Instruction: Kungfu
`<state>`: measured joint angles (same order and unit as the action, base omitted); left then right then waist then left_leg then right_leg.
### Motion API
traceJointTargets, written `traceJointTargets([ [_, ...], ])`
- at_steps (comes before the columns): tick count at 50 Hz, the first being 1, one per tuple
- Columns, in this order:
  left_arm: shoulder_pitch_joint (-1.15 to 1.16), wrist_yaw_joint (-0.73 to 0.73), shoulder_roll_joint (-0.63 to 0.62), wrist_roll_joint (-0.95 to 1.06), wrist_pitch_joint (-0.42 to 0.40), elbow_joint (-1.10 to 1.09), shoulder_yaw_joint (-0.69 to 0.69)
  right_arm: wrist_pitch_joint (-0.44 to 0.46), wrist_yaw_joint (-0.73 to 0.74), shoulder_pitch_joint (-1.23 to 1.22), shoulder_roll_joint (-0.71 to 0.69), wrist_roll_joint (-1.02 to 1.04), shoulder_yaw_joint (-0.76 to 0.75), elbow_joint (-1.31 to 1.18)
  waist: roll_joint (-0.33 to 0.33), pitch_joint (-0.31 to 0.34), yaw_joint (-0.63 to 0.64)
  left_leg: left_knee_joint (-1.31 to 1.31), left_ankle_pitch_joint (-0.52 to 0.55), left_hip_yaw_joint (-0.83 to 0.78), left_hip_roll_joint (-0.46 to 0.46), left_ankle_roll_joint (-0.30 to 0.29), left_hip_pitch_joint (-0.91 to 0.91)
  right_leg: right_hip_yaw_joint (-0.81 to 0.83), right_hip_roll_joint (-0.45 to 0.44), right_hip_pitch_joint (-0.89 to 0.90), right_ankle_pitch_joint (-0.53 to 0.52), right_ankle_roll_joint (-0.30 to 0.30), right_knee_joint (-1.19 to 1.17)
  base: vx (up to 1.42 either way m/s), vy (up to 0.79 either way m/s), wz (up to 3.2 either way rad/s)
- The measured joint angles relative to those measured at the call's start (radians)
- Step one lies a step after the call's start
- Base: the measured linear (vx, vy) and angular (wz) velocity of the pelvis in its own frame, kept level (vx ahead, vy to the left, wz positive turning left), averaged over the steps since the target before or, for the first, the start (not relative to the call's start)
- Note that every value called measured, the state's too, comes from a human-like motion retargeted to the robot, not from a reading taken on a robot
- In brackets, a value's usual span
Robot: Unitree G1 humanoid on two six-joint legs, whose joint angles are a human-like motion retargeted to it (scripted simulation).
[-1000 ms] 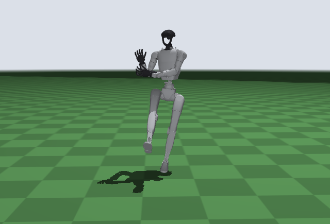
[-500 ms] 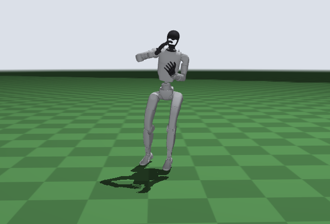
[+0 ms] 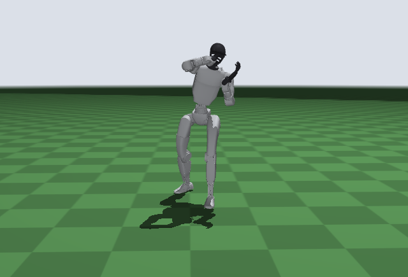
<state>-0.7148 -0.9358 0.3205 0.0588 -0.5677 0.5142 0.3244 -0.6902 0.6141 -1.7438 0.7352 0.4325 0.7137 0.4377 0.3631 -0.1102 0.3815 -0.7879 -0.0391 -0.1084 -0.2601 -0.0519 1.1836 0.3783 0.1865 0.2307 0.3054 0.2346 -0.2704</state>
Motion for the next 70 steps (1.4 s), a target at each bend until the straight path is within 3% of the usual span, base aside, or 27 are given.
traceJointTargets([
  [10, 0.089, 0.132, -0.024, 0.29, 0.045, -0.101, -0.098, 0.1, -0.167, 0.107, -0.051, -0.057, -0.048, -0.146, -0.049, -0.032, -0.087, 0.089, -0.024, -0.083, -0.068, -0.056, -0.147, -0.043, 0.066, 0.043, -0.11, -0.028, 0.059, -0.24, 0.08, -0.9],
  [13, 0.162, 0.159, -0.015, 0.297, 0.044, -0.2, -0.167, 0.157, -0.101, 0.164, -0.074, -0.034, -0.064, -0.191, -0.077, -0.037, -0.127, 0.116, -0.007, -0.132, -0.102, -0.057, -0.198, -0.054, 0.096, 0.076, -0.166, -0.024, 0.065, -0.32, 0.11, -1.2],
  [18, 0.267, 0.187, 0.024, 0.231, 0.069, -0.424, -0.339, 0.165, -0.063, 0.307, -0.084, -0.087, -0.094, -0.254, -0.132, -0.066, -0.216, 0.147, -0.012, -0.264, -0.172, -0.04, -0.293, -0.083, 0.16, 0.17, -0.237, -0.021, 0.06, -0.37, 0.18, -1.5],
  [21, 0.303, 0.279, 0.101, 0.127, 0.106, -0.542, -0.449, 0.166, -0.1, 0.41, -0.038, -0.154, -0.103, -0.292, -0.171, -0.093, -0.27, 0.161, -0.016, -0.369, -0.226, -0.042, -0.364, -0.077, 0.191, 0.228, -0.278, -0.065, 0.061, -0.32, 0.24, -1.84],
  [25, 0.304, 0.472, 0.218, -0.026, 0.146, -0.639, -0.532, 0.201, -0.195, 0.561, 0.091, -0.288, -0.099, -0.364, -0.253, -0.144, -0.341, 0.19, 0.001, -0.478, -0.307, -0.067, -0.44, 0.059, 0.249, 0.282, -0.295, -0.203, 0.038, -0.35, 0.09, -1.85],
  [27, 0.273, 0.608, 0.273, -0.092, 0.149, -0.672, -0.536, 0.231, -0.294, 0.638, 0.177, -0.349, -0.112, -0.426, -0.296, -0.179, -0.386, 0.208, 0.015, -0.526, -0.337, -0.082, -0.464, 0.12, 0.27, 0.308, -0.307, -0.213, 0.027, -0.24, 0.0, -1.35],
  [30, 0.191, 0.764, 0.315, -0.204, 0.152, -0.711, -0.466, 0.286, -0.42, 0.755, 0.296, -0.348, -0.156, -0.568, -0.343, -0.222, -0.463, 0.259, 0.05, -0.573, -0.345, -0.106, -0.509, 0.109, 0.28, 0.352, -0.355, -0.173, 0.008, -0.14, -0.09, -0.76],
  [35, -0.007, 0.96, 0.3, -0.363, 0.098, -0.741, -0.227, 0.289, -0.507, 0.945, 0.429, -0.093, -0.362, -0.896, -0.396, -0.25, -0.574, 0.451, 0.192, -0.585, -0.309, -0.141, -0.608, -0.021, 0.221, 0.442, -0.258, -0.175, -0.115, -0.24, -0.56, -0.28],
  [40, -0.117, 1.041, 0.191, -0.484, 0.063, -0.712, -0.006, 0.269, -0.538, 1.083, 0.484, 0.124, -0.575, -1.247, -0.382, -0.288, -0.639, 0.69, 0.543, -0.706, -0.283, -0.205, -0.743, -0.066, 0.126, 0.437, -0.128, -0.174, -0.122, -0.11, -0.7, -0.15],
  [42, -0.138, 1.05, 0.129, -0.515, 0.069, -0.694, 0.054, 0.275, -0.524, 1.124, 0.487, 0.185, -0.683, -1.366, -0.372, -0.312, -0.661, 0.636, 0.485, -0.6, -0.268, -0.145, -0.691, -0.024, 0.107, 0.441, -0.124, -0.197, -0.091, -0.11, -0.83, -0.06],
  [45, -0.167, 1.04, 0.062, -0.534, 0.058, -0.663, 0.122, 0.291, -0.467, 1.146, 0.514, 0.25, -0.804, -1.538, -0.304, -0.315, -0.627, 0.387, 0.179, -0.33, -0.185, -0.107, -0.585, -0.026, 0.077, 0.453, -0.166, -0.229, -0.019, -0.23, -0.56, -0.95],
  [48, -0.171, 1.0, 0.049, -0.535, 0.033, -0.643, 0.143, 0.356, -0.419, 1.078, 0.548, 0.289, -0.797, -1.699, -0.184, -0.292, -0.556, 0.187, -0.03, -0.338, 0.0, -0.066, -0.538, -0.105, 0.068, 0.456, -0.216, -0.244, 0.046, -0.2, -0.4, -1.73],
  [50, -0.177, 0.979, 0.056, -0.525, 0.012, -0.639, 0.146, 0.397, -0.414, 1.04, 0.575, 0.285, -0.779, -1.783, -0.16, -0.271, -0.549, 0.149, -0.089, -0.321, 0.123, -0.054, -0.498, -0.096, 0.056, 0.438, -0.225, -0.247, 0.074, -0.09, -0.28, -0.95],
  [53, -0.181, 0.976, 0.063, -0.513, 0.005, -0.638, 0.156, 0.423, -0.437, 1.04, 0.622, 0.19, -0.743, -1.867, -0.166, -0.246, -0.532, 0.269, -0.117, -0.298, 0.214, -0.036, -0.476, -0.063, -0.018, 0.402, -0.214, -0.274, 0.095, 0.0, -0.33, -0.63],
  [55, -0.178, 1.001, 0.067, -0.499, 0.006, -0.634, 0.16, 0.429, -0.465, 1.055, 0.632, 0.122, -0.729, -1.913, -0.145, -0.227, -0.49, 0.38, -0.016, -0.274, 0.245, 0.03, -0.467, -0.065, -0.077, 0.377, -0.208, -0.272, 0.092, 0.07, -0.39, -1.12],
  [56, -0.176, 1.013, 0.065, -0.49, 0.007, -0.631, 0.163, 0.435, -0.484, 1.074, 0.628, 0.103, -0.736, -1.928, -0.113, -0.225, -0.485, 0.397, 0.018, -0.262, 0.26, 0.129, -0.459, -0.054, -0.067, 0.383, -0.219, -0.227, 0.061, 0.05, -0.39, -1.0],
  [57, -0.176, 1.026, 0.065, -0.48, 0.005, -0.628, 0.165, 0.44, -0.503, 1.093, 0.618, 0.087, -0.745, -1.941, -0.088, -0.224, -0.482, 0.403, 0.026, -0.251, 0.257, 0.184, -0.457, -0.046, -0.067, 0.402, -0.243, -0.153, 0.015, -0.01, -0.34, -0.85],
  [58, -0.181, 1.038, 0.073, -0.47, 0.0, -0.623, 0.166, 0.444, -0.521, 1.113, 0.598, 0.076, -0.761, -1.949, -0.076, -0.223, -0.486, 0.386, -0.021, -0.244, 0.218, 0.154, -0.467, -0.045, -0.086, 0.449, -0.292, -0.018, -0.06, -0.37, -0.83, -1.42],
  [59, -0.184, 1.041, 0.087, -0.464, -0.009, -0.614, 0.156, 0.44, -0.537, 1.121, 0.574, 0.069, -0.764, -1.945, -0.043, -0.224, -0.476, 0.349, -0.015, -0.268, 0.14, 0.116, -0.426, 0.005, -0.12, 0.557, -0.37, 0.027, -0.174, -0.83, -1.63, -2.17],
  [60, -0.186, 1.039, 0.102, -0.462, -0.021, -0.603, 0.141, 0.433, -0.552, 1.122, 0.55, 0.063, -0.762, -1.935, 0.001, -0.227, -0.459, 0.301, 0.018, -0.309, 0.042, 0.075, -0.36, 0.079, -0.163, 0.696, -0.463, 0.027, -0.306, -0.79, -1.6, -1.87],
  [62, -0.163, 0.995, 0.054, -0.443, -0.06, -0.623, 0.14, 0.412, -0.562, 1.154, 0.541, 0.092, -0.749, -1.914, -0.139, -0.216, -0.476, 0.215, 0.018, -0.246, -0.135, 0.075, -0.272, 0.115, -0.181, 0.816, -0.498, 0.027, -0.597, -0.16, -0.29, -0.75],
  [63, -0.149, 0.968, 0.021, -0.428, -0.072, -0.642, 0.134, 0.413, -0.552, 1.164, 0.538, 0.126, -0.757, -1.902, -0.261, -0.222, -0.486, 0.159, -0.012, -0.172, -0.211, 0.103, -0.18, 0.154, -0.158, 0.869, -0.491, 0.027, -0.737, 0.14, 0.66, -0.61],
  [65, -0.115, 0.974, -0.033, -0.39, -0.089, -0.68, 0.132, 0.424, -0.522, 1.186, 0.522, 0.176, -0.774, -1.886, -0.477, -0.188, -0.461, 0.12, -0.031, 0.057, -0.297, 0.133, -0.042, 0.079, -0.13, 0.917, -0.5, 0.027, -0.932, 0.22, 0.84, -0.59],
  [66, -0.093, 1.002, -0.069, -0.367, -0.089, -0.693, 0.148, 0.427, -0.507, 1.218, 0.528, 0.181, -0.789, -1.89, -0.558, -0.17, -0.452, 0.117, -0.041, 0.106, -0.297, 0.156, -0.024, -0.031, -0.051, 0.914, -0.519, -0.016, -0.957, 0.25, 0.68, 0.2],
  [67, -0.069, 1.031, -0.099, -0.35, -0.089, -0.704, 0.162, 0.434, -0.493, 1.249, 0.525, 0.175, -0.805, -1.896, -0.623, -0.155, -0.441, 0.114, -0.046, 0.154, -0.303, 0.172, -0.002, -0.121, 0.04, 0.917, -0.54, -0.109, -0.95, 0.2, 0.36, 0.5],
  [68, -0.038, 1.059, -0.117, -0.345, -0.09, -0.714, 0.176, 0.449, -0.48, 1.278, 0.505, 0.147, -0.822, -1.907, -0.659, -0.146, -0.424, 0.113, -0.041, 0.198, -0.32, 0.176, 0.029, -0.171, 0.154, 0.931, -0.568, -0.305, -0.877, 0.07, 0.13, 0.35],
  [70, 0.038, 1.091, -0.148, -0.364, -0.106, -0.738, 0.189, 0.497, -0.45, 1.337, 0.442, 0.061, -0.87, -1.91, -0.698, -0.143, -0.44, 0.097, -0.058, 0.23, -0.263, 0.207, 0.069, -0.434, 0.314, 0.966, -0.66, -0.496, -0.548, -0.14, 0.13, 0.36],
])
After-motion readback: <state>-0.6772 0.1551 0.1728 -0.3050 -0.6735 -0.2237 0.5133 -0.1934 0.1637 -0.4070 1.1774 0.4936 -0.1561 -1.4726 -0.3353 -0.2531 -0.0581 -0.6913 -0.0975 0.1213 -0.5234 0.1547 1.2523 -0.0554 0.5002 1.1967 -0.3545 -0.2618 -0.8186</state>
